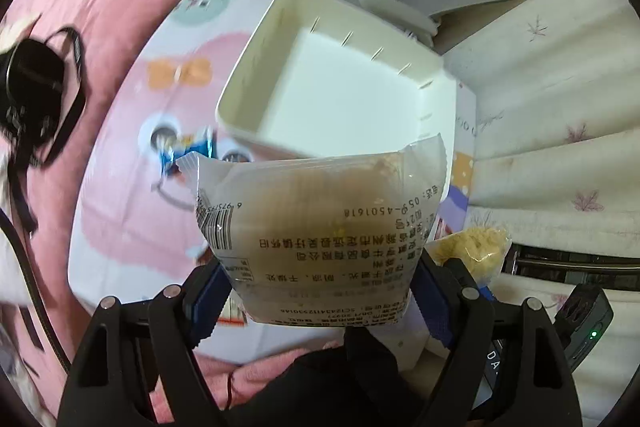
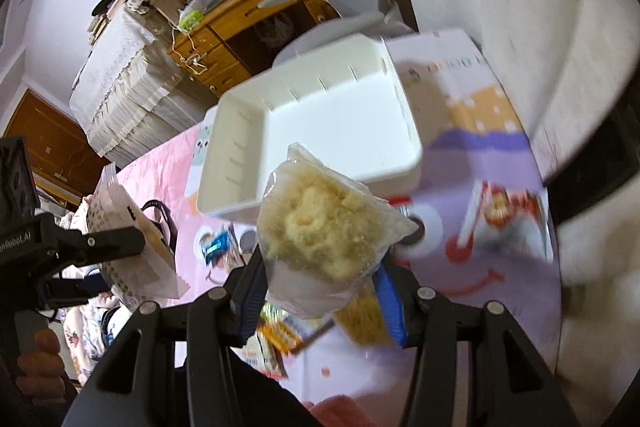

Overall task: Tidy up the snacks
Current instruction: 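Carry both bags into the white tray and open both tools, then withdraw both tools from the tray back over the snack pile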

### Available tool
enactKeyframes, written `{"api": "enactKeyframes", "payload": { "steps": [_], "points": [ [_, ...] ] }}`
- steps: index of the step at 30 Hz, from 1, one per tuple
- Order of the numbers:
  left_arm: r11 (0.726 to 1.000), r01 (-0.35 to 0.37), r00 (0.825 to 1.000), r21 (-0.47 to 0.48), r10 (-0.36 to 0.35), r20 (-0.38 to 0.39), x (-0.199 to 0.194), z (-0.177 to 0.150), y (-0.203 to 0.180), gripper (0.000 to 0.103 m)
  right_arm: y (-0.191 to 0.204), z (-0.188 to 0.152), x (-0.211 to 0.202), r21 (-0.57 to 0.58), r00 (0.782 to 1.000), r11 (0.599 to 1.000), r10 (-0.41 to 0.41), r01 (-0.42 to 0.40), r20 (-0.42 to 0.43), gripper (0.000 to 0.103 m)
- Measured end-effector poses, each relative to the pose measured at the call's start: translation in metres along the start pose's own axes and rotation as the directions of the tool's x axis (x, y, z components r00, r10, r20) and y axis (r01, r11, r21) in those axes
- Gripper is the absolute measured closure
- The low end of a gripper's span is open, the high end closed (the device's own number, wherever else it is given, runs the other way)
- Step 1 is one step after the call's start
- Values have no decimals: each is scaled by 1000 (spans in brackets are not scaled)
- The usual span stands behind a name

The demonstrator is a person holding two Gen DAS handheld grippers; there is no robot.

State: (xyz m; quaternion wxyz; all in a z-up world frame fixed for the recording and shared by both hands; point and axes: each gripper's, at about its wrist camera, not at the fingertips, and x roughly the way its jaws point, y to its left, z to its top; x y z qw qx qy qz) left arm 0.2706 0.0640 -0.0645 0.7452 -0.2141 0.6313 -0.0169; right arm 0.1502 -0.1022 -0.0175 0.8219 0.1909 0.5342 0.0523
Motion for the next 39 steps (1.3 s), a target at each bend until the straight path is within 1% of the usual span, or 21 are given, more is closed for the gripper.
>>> {"api": "enactKeyframes", "payload": {
  "steps": [6,11,14,17,20,22,24,25,27,31,36,39],
  "points": [
    [996,10,997,90,-17,78,7,31,-7,22,12,27,13,-60,998,998,-19,23,65,53],
    [986,8,991,169,-30,132,18,52,-9,23,20,45,30,-119,993,992,-38,51,108,53],
    [977,11,983,215,-50,177,25,62,-10,22,20,53,44,-130,992,990,-44,59,114,53],
    [969,17,974,245,-72,216,30,71,-9,22,17,59,58,-119,994,991,-49,60,93,53],
    [965,8,967,263,-74,244,33,79,-10,20,14,65,68,-105,994,992,-63,71,85,52],
    [966,-10,965,257,-58,255,37,85,-11,18,12,69,72,-99,995,992,-67,74,79,47],
    [968,-24,966,249,-41,254,41,90,-12,17,10,72,75,-92,993,991,-95,101,68,22],
    [969,-30,966,245,-34,256,41,91,-12,17,9,72,74,-84,991,990,-110,116,76,20],
    [971,-22,965,239,-41,258,41,93,-11,17,7,74,72,-77,990,990,-115,121,88,18],
    [973,-21,970,231,-36,239,41,92,-9,17,4,71,68,-64,988,989,-128,134,89,18],
    [968,-23,964,250,-45,261,30,76,-10,17,3,62,57,-52,988,991,-114,120,105,18],
    [966,-16,963,260,-55,264,22,58,-9,17,4,52,46,-62,987,992,-103,111,121,18]
  ]
}}
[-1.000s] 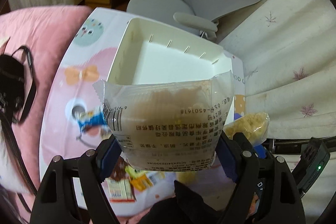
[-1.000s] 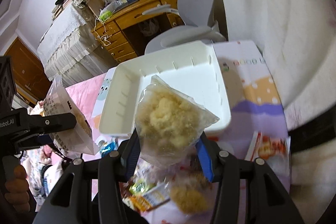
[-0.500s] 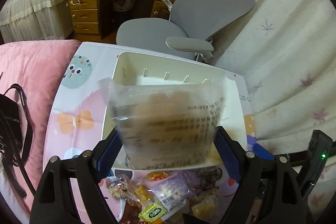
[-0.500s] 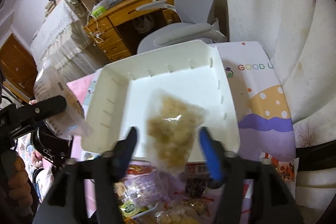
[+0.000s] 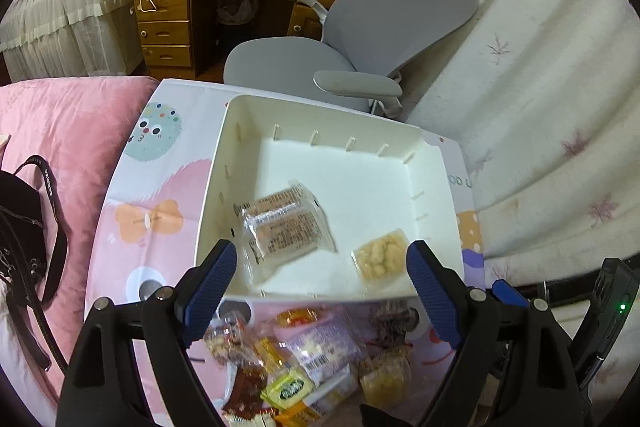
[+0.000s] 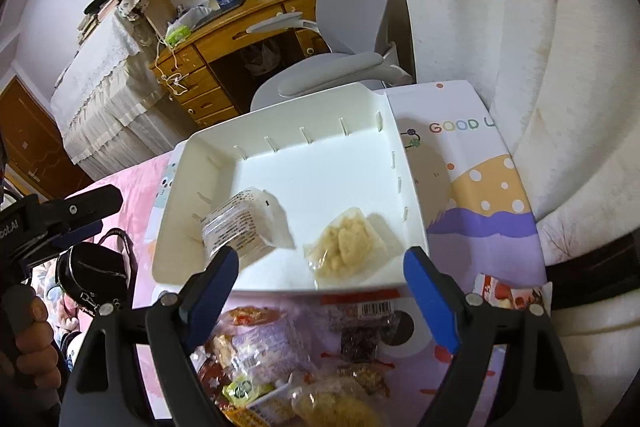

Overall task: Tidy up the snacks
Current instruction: 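Withdraw both tools from the tray back over the snack pile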

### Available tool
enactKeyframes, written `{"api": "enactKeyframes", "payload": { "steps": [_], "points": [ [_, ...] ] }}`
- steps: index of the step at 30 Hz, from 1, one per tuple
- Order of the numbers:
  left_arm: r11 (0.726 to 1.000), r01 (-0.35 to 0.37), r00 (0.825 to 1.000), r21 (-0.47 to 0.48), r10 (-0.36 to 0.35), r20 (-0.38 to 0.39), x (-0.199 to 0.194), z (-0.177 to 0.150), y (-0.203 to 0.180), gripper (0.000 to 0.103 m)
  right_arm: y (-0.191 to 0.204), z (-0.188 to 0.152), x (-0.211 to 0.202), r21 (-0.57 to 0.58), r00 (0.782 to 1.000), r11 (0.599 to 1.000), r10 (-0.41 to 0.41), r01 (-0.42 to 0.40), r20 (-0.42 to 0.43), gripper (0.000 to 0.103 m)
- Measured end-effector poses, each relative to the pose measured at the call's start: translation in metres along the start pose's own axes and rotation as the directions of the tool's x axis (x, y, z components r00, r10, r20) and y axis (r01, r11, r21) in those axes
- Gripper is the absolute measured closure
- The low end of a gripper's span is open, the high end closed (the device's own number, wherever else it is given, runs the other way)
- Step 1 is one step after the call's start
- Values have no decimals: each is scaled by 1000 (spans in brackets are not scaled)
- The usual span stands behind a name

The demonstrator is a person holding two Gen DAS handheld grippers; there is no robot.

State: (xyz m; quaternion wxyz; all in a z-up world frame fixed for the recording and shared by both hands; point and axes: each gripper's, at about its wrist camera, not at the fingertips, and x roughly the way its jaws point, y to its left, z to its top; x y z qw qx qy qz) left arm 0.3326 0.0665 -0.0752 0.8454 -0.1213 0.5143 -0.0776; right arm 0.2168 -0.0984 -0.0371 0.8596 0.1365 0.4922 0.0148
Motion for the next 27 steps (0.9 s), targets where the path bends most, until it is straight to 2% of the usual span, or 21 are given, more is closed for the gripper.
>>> {"api": "enactKeyframes", "payload": {
  "steps": [10,18,27],
  "points": [
    [1000,2,1000,5,-2,-19,-41,-83,-15,17,-8,-50,-53,-23,999,1000,0,1,37,18],
    [1000,-16,998,6,17,-54,-60,-159,-31,17,-28,-101,-85,-46,1000,999,-1,2,24,18],
    [999,-31,988,16,33,-148,-58,-207,-49,17,-54,-142,-97,-42,1000,999,-8,8,-15,18]
  ]
}}
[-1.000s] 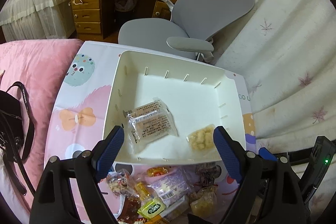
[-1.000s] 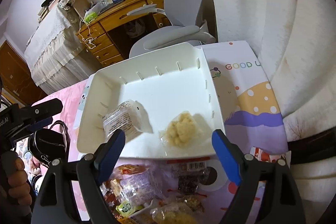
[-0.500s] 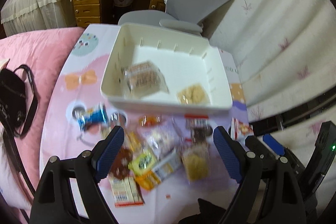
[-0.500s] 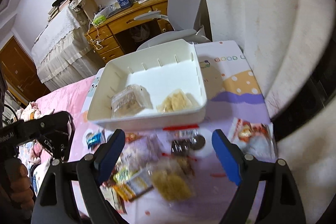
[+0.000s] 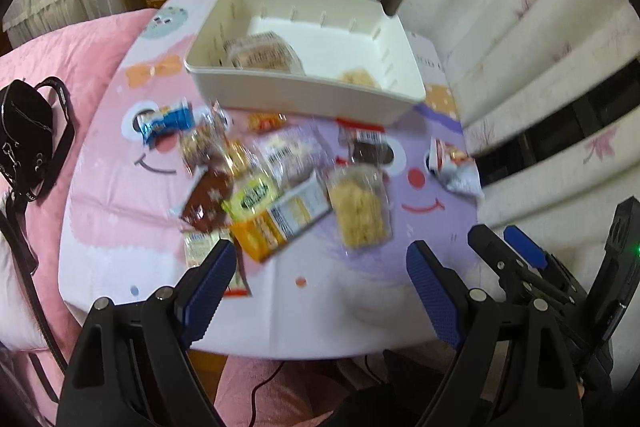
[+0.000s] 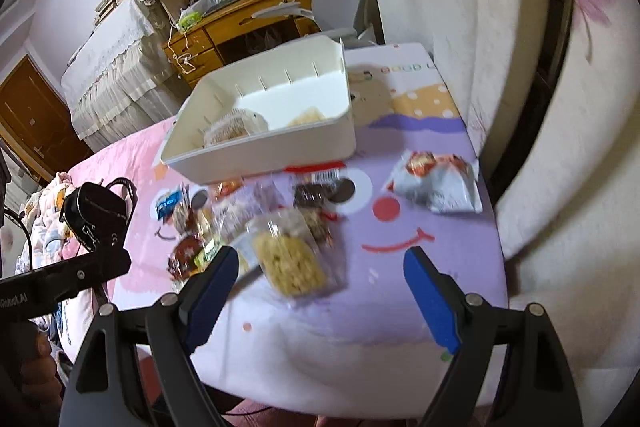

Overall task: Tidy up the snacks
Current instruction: 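Withdraw both tools from the tray back over the snack pile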

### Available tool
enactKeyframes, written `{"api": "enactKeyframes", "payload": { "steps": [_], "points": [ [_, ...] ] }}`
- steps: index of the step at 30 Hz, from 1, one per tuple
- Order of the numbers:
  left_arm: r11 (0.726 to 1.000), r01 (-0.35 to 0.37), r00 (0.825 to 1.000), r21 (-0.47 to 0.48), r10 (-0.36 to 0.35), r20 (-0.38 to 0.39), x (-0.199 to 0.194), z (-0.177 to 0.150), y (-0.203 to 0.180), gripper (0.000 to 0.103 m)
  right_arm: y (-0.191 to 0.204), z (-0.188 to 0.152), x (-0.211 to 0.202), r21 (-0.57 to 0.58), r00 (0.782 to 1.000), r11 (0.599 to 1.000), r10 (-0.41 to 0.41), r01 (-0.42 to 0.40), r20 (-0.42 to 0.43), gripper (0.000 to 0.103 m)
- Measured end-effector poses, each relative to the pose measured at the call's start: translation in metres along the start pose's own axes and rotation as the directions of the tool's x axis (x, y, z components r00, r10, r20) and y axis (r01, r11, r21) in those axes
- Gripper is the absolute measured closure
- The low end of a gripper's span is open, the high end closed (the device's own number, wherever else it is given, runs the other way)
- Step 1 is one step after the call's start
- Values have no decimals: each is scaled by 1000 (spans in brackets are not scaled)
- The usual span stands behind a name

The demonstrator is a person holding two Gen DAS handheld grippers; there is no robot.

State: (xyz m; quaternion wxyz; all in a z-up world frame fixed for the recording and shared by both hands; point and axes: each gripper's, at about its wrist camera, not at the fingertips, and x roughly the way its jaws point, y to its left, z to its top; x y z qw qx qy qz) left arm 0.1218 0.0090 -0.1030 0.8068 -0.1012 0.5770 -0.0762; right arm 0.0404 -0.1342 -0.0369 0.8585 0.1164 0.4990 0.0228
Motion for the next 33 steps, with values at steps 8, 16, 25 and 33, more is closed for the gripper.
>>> {"api": "enactKeyframes", "payload": {
  "steps": [8,16,25,33],
  "points": [
    [999,12,996,49,-8,-90,21,-13,-13,17,-12,-13,-1,7,999,1000,-24,24,-24,18],
    [996,57,991,61,-49,-126,40,9,-13,17,-21,-18,5,3,990,992,-128,128,-53,18],
    [980,147,972,135,-117,-205,67,33,-24,17,-20,-15,8,-19,968,970,-243,242,-67,18],
    [979,127,958,157,-80,-276,88,37,-30,17,-21,-7,9,-82,939,937,-343,339,-37,18]
  ]
}}
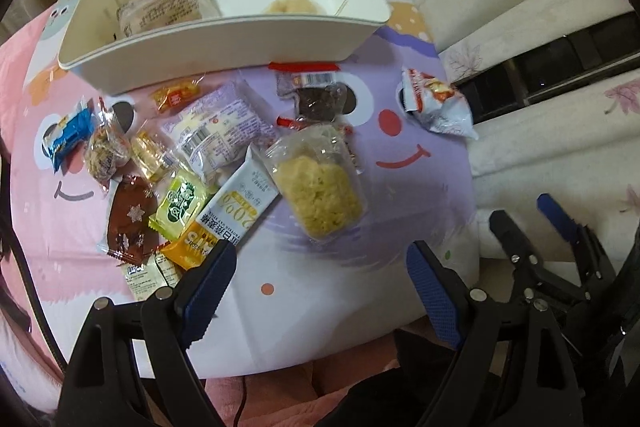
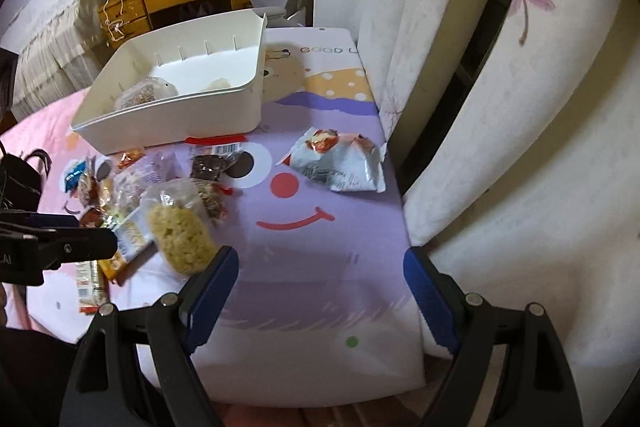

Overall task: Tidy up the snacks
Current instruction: 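Withdraw both tools from the tray back over the snack pile, then grasp a clear puffed-snack bag with the left tool while the right tool grasps the white-red pouch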

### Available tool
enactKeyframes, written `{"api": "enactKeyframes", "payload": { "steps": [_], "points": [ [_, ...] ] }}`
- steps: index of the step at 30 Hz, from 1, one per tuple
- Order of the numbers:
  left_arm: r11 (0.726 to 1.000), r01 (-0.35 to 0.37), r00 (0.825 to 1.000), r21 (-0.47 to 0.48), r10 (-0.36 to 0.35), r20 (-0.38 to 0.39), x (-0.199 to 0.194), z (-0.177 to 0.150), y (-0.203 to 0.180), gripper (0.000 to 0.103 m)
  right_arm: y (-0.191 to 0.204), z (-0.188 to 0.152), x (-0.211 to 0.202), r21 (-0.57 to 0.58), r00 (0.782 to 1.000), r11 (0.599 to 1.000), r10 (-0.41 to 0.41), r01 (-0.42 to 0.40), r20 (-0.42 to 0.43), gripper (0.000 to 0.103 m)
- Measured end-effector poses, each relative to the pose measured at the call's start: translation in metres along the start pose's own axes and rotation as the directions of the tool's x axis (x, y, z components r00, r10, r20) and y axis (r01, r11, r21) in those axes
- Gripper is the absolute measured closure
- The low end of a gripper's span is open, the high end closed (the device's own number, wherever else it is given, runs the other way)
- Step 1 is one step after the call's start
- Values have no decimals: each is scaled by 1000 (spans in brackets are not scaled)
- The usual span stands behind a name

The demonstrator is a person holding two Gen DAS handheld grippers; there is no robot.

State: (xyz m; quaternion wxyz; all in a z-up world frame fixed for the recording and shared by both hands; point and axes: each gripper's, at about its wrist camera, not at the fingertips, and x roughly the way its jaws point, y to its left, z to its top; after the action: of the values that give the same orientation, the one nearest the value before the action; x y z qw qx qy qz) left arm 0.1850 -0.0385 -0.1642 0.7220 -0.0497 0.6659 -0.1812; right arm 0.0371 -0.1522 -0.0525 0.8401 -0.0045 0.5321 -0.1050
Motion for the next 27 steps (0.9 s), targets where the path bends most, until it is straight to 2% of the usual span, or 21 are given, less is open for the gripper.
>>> {"api": "enactKeyframes", "payload": {
  "steps": [6,12,18,27],
  "points": [
    [993,-66,997,-95,61,-53,20,6,5,17,-5,14,16,-82,1000,997,8,-8,-4,18],
    [968,-127,991,-218,115,-68,37,6,0,17,-13,32,39,-213,996,973,87,-87,-10,18],
    [920,-163,986,-355,142,-83,56,5,-8,17,-21,47,62,-336,984,926,176,-173,-22,18],
    [839,-198,980,-507,171,-99,89,-1,-14,17,-27,63,106,-480,974,850,222,-215,-43,18]
  ]
}}
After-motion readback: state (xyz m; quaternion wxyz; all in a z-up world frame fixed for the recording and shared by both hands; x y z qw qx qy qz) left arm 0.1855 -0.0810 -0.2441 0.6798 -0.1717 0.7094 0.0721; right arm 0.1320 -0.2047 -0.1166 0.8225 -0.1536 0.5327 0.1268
